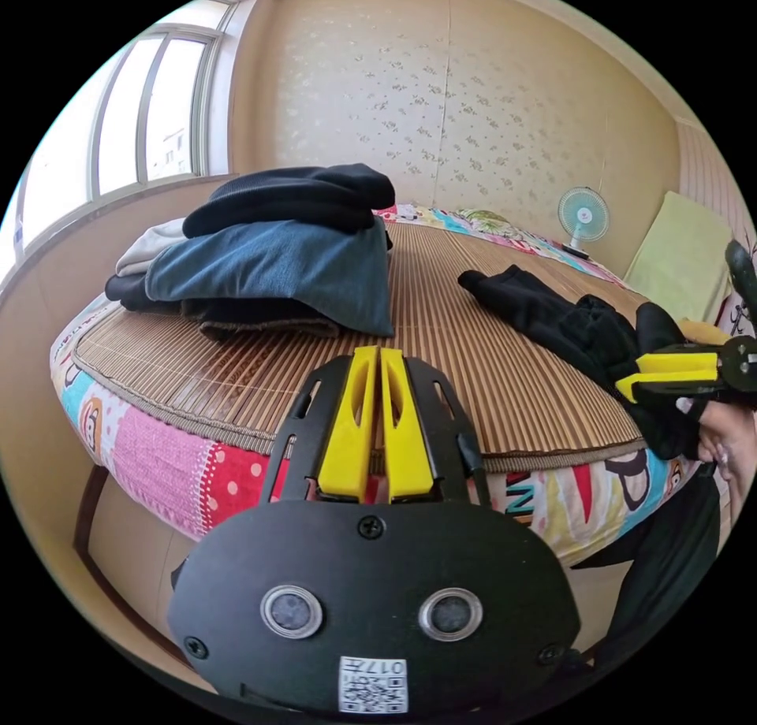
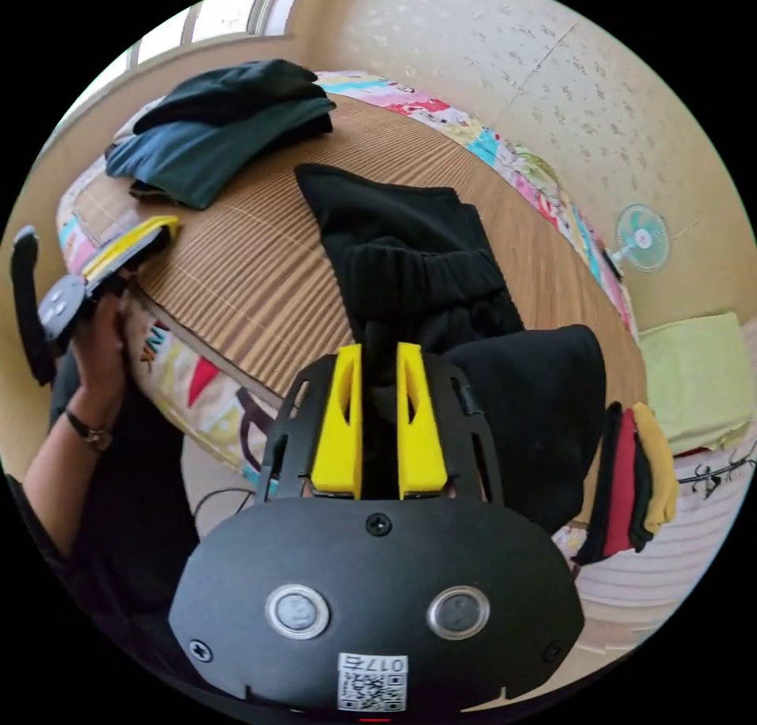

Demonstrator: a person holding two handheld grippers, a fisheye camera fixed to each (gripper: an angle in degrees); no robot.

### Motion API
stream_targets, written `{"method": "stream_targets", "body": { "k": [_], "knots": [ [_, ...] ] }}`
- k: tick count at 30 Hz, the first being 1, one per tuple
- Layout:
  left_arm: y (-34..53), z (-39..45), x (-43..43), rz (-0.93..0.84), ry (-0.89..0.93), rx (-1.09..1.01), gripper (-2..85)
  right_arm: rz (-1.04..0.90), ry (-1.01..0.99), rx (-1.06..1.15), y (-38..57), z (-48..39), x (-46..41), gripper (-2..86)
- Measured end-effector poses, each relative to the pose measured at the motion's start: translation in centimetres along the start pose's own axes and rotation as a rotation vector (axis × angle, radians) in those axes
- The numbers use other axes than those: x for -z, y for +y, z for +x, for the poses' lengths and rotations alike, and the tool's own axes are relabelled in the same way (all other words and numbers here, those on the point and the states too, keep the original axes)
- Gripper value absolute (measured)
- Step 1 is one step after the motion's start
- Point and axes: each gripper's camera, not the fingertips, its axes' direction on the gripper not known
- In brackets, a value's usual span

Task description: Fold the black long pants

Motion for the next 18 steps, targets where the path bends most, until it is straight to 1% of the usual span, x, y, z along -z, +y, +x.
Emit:
{"method": "stream_targets", "body": {
  "k": [2, 4, 5, 6, 7, 8, 10, 11, 12, 13, 14, 16, 17, 18],
  "knots": [
    [-0.2, -0.2, 0.1, -0.001, 0.000, -0.002, -0.8, 0.018, -0.089, -0.062, 1.0, 1.2, 1.7, 4.7],
    [-0.4, -0.6, 0.5, -0.006, 0.010, 0.014, -0.5, 0.117, -0.237, -0.172, 3.1, 4.6, 4.9, 3.7],
    [-0.4, -0.9, 0.8, -0.004, 0.024, 0.043, -0.4, 0.144, -0.273, -0.204, 3.7, 5.6, 5.8, 3.6],
    [-0.1, -1.2, 1.5, 0.020, 0.106, 0.091, 0.1, 0.208, -0.343, -0.268, 5.2, 7.8, 7.6, 3.3],
    [0.2, -1.3, 2.5, 0.070, 0.261, 0.111, 1.5, 0.276, -0.396, -0.326, 6.7, 9.8, 9.3, 3.1],
    [0.3, -1.4, 2.9, 0.100, 0.355, 0.120, 2.7, 0.309, -0.414, -0.346, 7.5, 10.6, 10.2, 3.0],
    [0.6, -0.9, 3.7, 0.192, 0.710, 0.169, 7.4, 0.435, -0.436, -0.394, 10.8, 12.8, 13.9, 2.7],
    [0.5, -0.5, 3.7, 0.189, 0.773, 0.174, 8.5, 0.462, -0.437, -0.395, 11.5, 13.1, 14.8, 2.6],
    [0.2, 0.7, 3.2, 0.150, 0.851, 0.182, 10.5, 0.512, -0.438, -0.389, 12.9, 13.6, 16.6, 2.4],
    [-0.2, 2.0, 2.7, 0.093, 0.884, 0.179, 12.7, 0.558, -0.446, -0.375, 14.2, 13.9, 18.4, 2.2],
    [-0.5, 2.7, 2.4, 0.065, 0.891, 0.176, 13.7, 0.580, -0.453, -0.368, 14.9, 14.0, 19.3, 2.1],
    [-1.0, 4.8, 1.2, -0.024, 0.900, 0.182, 17.2, 0.686, -0.503, -0.321, 17.6, 14.2, 23.1, 1.7],
    [-1.1, 5.1, 0.9, -0.047, 0.908, 0.201, 17.7, 0.714, -0.514, -0.304, 18.3, 14.2, 24.1, 1.6],
    [-1.1, 5.6, -0.1, -0.123, 0.930, 0.253, 18.1, 0.768, -0.515, -0.273, 19.6, 13.9, 26.0, 1.5]
  ]
}}
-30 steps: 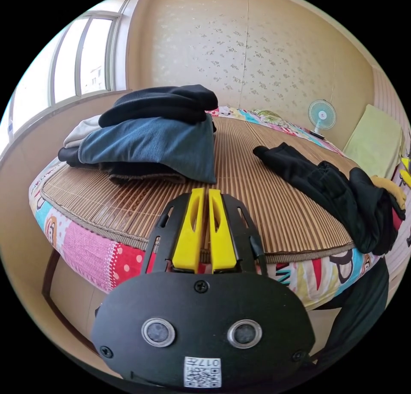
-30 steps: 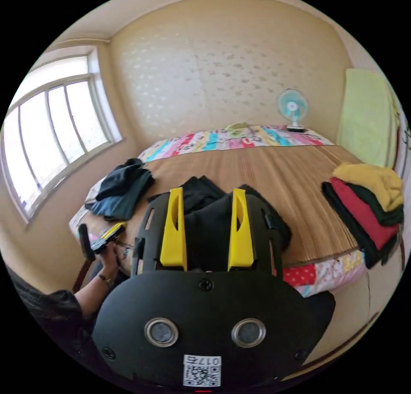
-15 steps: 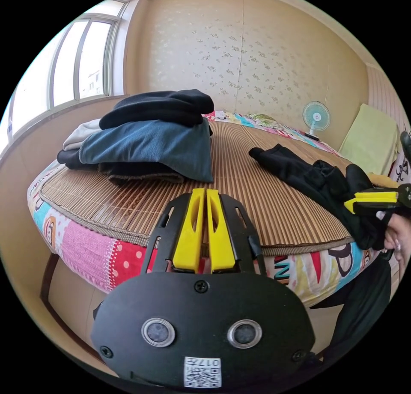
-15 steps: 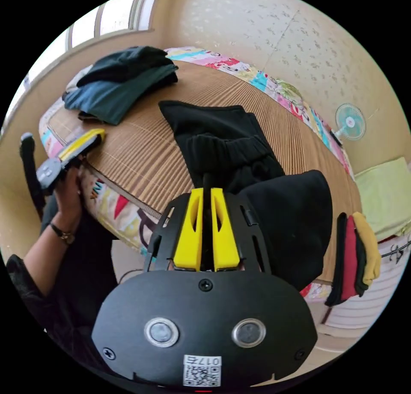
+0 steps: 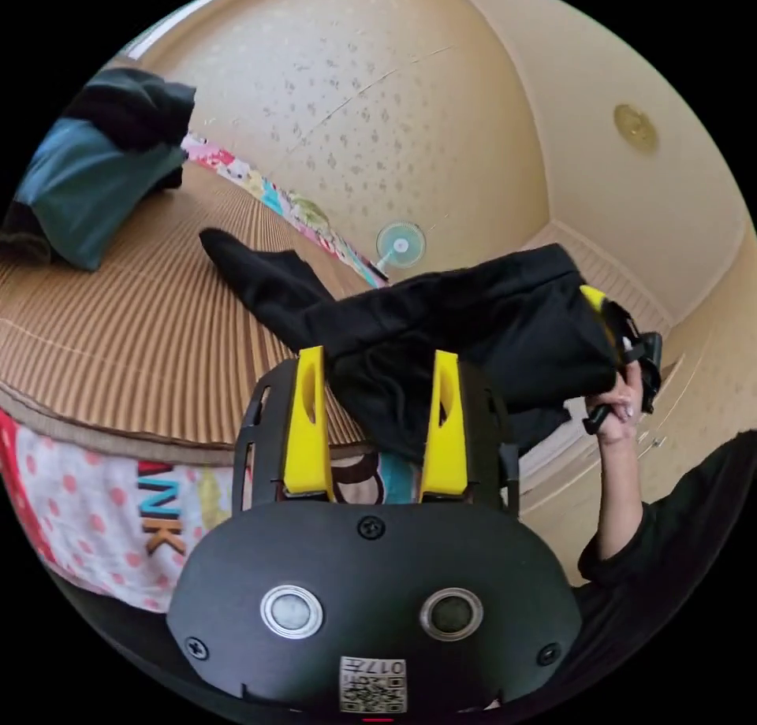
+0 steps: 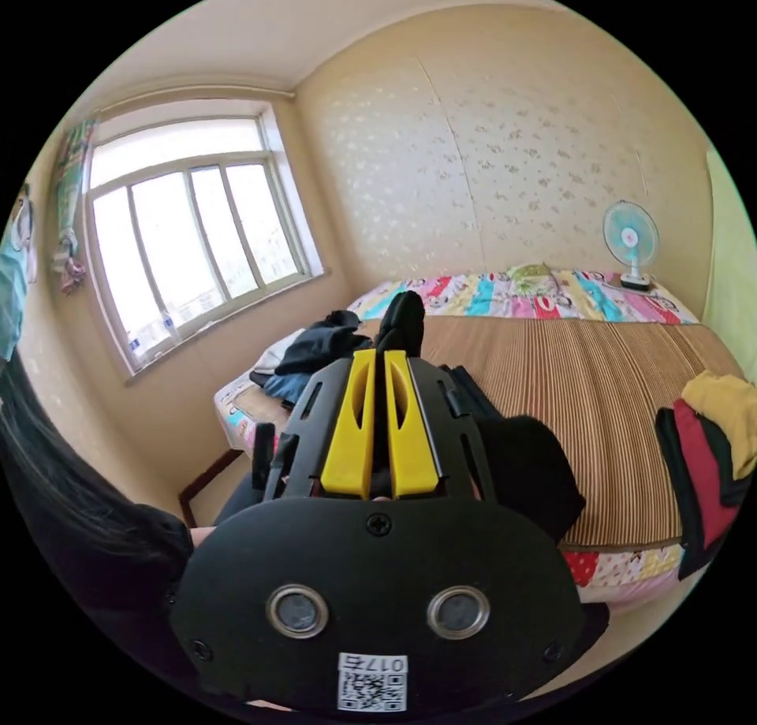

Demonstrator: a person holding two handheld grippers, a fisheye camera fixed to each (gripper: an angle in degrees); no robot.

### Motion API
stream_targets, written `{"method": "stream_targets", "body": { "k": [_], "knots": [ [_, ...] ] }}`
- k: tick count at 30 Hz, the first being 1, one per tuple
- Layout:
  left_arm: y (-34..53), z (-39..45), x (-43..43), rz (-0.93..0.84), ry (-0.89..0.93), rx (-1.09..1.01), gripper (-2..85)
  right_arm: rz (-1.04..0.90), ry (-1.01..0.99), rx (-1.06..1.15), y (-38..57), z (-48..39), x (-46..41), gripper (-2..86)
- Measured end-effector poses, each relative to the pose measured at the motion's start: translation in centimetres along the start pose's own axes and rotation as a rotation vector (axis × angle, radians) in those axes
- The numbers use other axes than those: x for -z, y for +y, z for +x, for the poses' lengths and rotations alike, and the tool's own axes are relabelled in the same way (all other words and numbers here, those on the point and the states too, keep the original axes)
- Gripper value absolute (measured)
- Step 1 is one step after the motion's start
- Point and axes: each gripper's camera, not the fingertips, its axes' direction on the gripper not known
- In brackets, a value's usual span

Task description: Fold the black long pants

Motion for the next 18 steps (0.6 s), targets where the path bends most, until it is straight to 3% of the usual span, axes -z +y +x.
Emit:
{"method": "stream_targets", "body": {
  "k": [3, 8, 18],
  "knots": [
    [0.9, -1.0, -1.9, -0.122, 0.177, 0.166, 15.7, 0.044, 0.019, 0.024, -0.5, -2.2, 4.3, 1.2],
    [2.4, 1.6, 2.3, -0.015, 0.427, 0.166, 5.6, 0.138, 0.127, 0.099, 0.6, -5.9, 11.6, 1.1],
    [-7.1, 26.3, 24.4, 0.417, 0.511, -0.441, 4.0, 0.595, 0.178, 0.173, -1.1, -13.5, 28.6, 1.2]
  ]
}}
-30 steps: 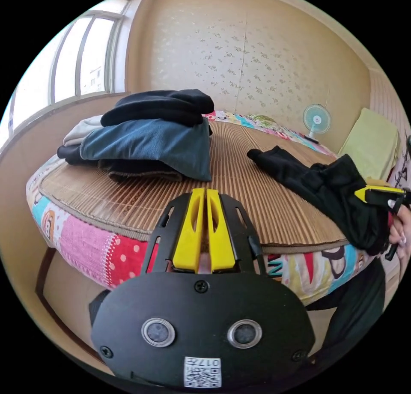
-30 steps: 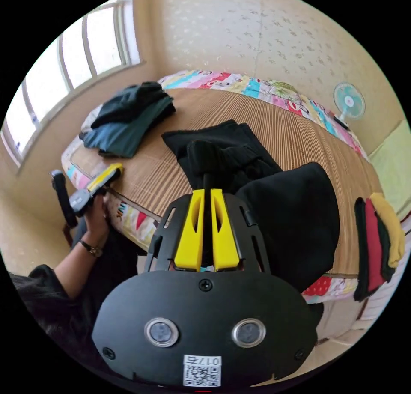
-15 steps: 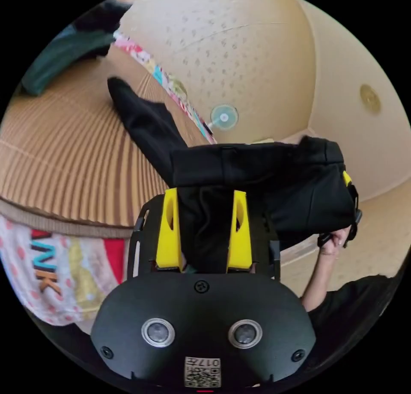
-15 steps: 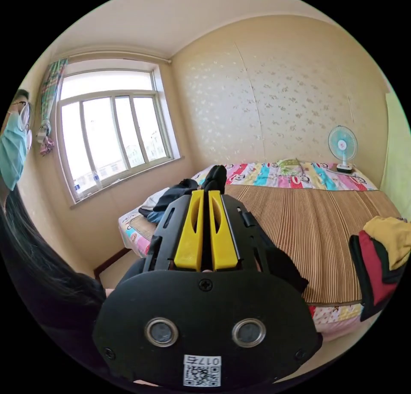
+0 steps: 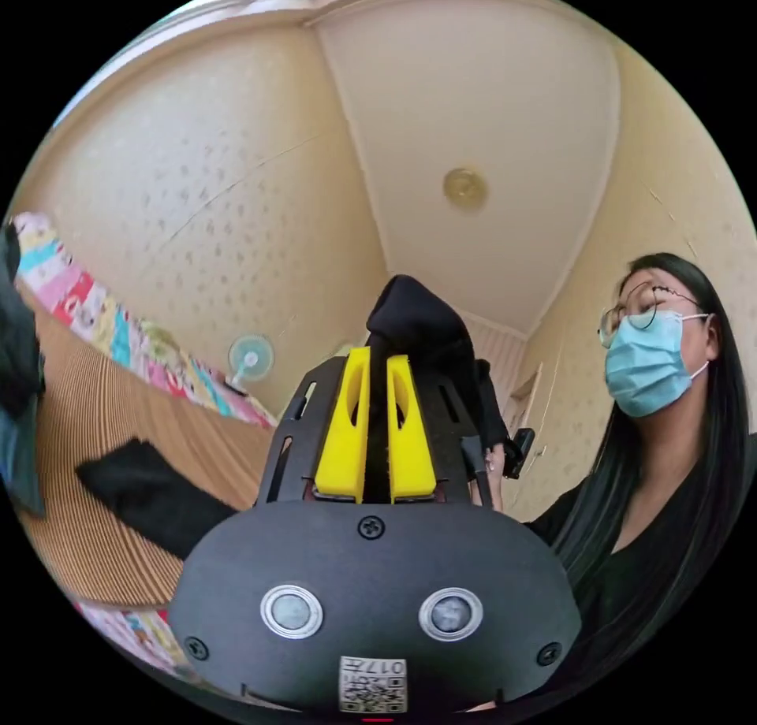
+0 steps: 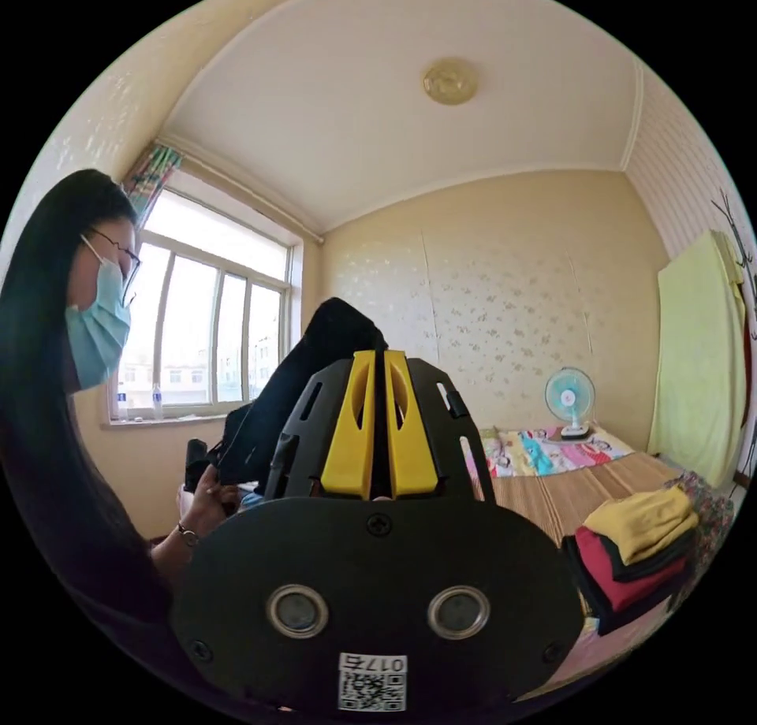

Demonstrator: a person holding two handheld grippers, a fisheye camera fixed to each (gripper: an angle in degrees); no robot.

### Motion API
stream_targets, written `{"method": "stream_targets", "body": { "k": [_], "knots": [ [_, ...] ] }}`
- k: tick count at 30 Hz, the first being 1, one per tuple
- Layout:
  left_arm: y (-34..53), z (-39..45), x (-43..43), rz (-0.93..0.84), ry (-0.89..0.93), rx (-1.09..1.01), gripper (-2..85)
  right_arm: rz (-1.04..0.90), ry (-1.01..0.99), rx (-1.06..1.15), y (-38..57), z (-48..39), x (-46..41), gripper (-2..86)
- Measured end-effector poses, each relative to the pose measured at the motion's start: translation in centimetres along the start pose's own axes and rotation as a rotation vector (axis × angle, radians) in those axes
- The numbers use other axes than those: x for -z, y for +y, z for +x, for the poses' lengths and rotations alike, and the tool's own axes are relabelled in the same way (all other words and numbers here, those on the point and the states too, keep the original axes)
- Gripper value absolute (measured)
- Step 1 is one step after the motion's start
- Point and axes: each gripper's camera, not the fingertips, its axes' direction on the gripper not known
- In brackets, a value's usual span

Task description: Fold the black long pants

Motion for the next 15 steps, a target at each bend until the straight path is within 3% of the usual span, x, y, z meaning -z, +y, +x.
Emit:
{"method": "stream_targets", "body": {
  "k": [9, 15],
  "knots": [
    [-17.8, 19.9, -3.6, 0.106, 0.144, -0.385, 3.8, 0.330, -0.071, 0.033, -16.9, -4.5, 2.4, 1.1],
    [-23.5, 29.2, -5.9, 0.132, 0.066, -0.530, 3.9, 0.433, -0.059, 0.085, -26.4, -7.8, 2.7, 1.2]
  ]
}}
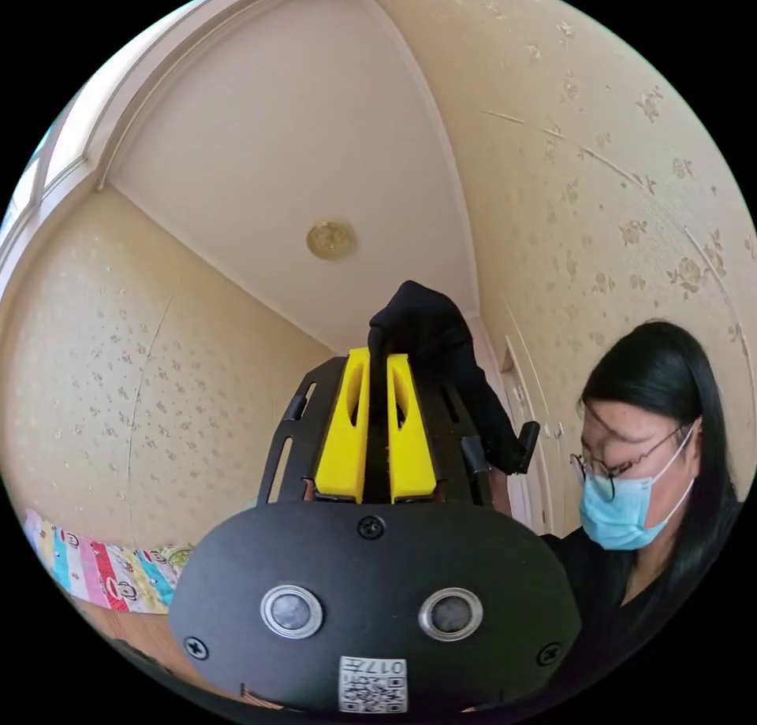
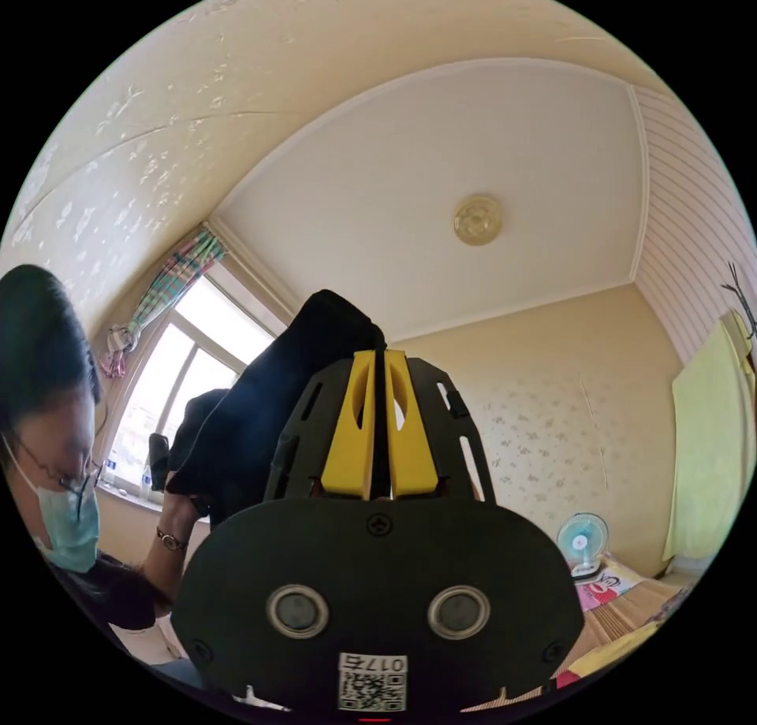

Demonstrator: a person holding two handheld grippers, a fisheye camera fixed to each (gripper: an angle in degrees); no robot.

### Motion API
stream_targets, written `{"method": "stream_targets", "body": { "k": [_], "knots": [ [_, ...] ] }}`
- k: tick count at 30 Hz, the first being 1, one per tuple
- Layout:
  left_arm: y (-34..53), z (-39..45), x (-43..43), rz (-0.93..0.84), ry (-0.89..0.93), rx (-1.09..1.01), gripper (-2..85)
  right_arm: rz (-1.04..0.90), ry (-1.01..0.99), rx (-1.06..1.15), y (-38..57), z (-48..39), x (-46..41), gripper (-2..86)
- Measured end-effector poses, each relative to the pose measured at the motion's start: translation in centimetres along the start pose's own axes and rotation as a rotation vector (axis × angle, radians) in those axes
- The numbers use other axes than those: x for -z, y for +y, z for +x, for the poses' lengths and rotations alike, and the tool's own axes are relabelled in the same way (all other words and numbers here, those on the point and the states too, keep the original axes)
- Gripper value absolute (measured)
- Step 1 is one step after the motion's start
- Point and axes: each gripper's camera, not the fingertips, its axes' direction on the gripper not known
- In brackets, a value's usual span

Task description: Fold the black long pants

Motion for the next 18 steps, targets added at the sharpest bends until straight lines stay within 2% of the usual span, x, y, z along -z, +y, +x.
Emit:
{"method": "stream_targets", "body": {
  "k": [4, 8, 14, 17, 18],
  "knots": [
    [-2.0, 0.3, -3.0, 0.006, -0.043, 0.040, 4.0, -0.005, 0.017, -0.003, -3.7, -0.1, -4.0, 1.4],
    [-0.2, -0.3, -4.1, 0.030, -0.051, 0.059, 4.0, -0.079, 0.042, -0.021, -3.1, 1.0, -8.1, 1.7],
    [8.7, -5.6, -7.0, -0.059, -0.197, 0.116, 4.0, -0.284, 0.120, -0.087, 7.1, 6.4, -17.2, 2.5],
    [10.0, -15.3, -17.5, -0.225, -0.435, 0.073, 4.0, -0.405, 0.264, -0.064, 11.7, 11.8, -31.2, 3.2],
    [10.4, -21.6, -22.3, -0.299, -0.526, 0.088, 4.5, -0.511, 0.391, -0.019, 13.7, 15.5, -39.7, 3.6]
  ]
}}
